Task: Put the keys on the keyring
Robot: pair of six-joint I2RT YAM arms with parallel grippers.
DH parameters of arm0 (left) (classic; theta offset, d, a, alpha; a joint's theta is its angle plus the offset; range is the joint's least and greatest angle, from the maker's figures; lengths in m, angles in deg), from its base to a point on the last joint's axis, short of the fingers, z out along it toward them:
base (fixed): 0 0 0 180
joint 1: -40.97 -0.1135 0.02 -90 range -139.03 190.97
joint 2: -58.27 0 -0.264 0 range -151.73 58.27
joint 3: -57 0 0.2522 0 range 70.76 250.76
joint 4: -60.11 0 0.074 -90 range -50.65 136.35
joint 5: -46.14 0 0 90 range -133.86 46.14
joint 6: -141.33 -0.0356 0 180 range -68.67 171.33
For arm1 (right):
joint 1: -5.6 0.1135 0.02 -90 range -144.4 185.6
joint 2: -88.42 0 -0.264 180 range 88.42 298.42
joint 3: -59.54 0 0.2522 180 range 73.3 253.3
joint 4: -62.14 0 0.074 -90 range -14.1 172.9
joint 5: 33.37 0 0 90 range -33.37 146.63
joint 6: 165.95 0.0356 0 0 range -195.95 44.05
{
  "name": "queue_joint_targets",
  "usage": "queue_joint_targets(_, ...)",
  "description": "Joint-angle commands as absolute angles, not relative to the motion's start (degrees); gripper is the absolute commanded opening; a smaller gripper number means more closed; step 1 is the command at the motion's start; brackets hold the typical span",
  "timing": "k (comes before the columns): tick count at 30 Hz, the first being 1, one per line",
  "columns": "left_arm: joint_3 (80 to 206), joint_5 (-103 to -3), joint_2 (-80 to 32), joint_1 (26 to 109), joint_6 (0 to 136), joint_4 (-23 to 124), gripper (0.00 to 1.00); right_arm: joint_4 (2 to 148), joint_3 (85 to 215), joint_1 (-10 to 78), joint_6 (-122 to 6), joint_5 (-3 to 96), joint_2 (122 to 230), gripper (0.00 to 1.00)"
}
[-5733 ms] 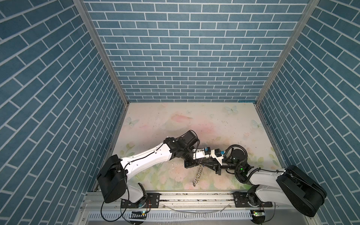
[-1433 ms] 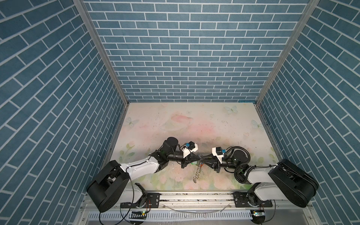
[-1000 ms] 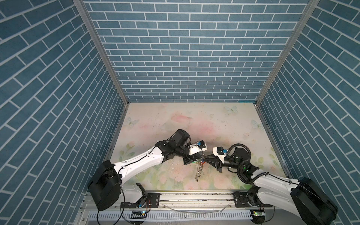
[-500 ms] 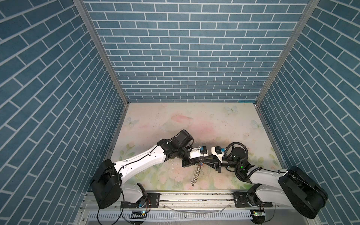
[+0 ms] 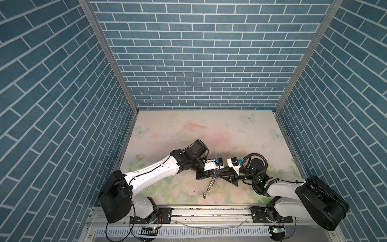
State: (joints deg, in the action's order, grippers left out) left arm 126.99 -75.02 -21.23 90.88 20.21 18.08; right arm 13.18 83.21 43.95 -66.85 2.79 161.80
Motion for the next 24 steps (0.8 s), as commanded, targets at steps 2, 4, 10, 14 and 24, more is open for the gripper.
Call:
queue_joint_targets(2, 128.8, -77.4, -21.3, 91.2, 19.5, 20.4, 0.0, 13.1, 85.3, 44.3, -68.0, 3.0, 162.4, 0.22)
queue_joint_targets(4, 128.7, -78.0, -21.4, 91.2, 19.6, 20.9, 0.0, 12.4, 85.5, 44.5, -68.1, 3.5, 163.0, 0.22)
queue_joint_targets(10, 128.5, -78.7, -21.3, 91.2, 20.0, 21.5, 0.0, 11.0, 85.8, 44.7, -67.7, 3.8, 164.8, 0.18)
queue_joint_targets(14, 128.3, -78.7, -21.3, 91.2, 20.1, 21.7, 0.0, 10.5, 85.9, 44.7, -67.6, 3.6, 165.0, 0.09)
queue_joint_targets(24, 120.3, -81.1, -15.9, 87.3, 26.4, 34.7, 0.15, 8.8, 84.4, 44.4, -67.6, 5.4, 164.1, 0.0)
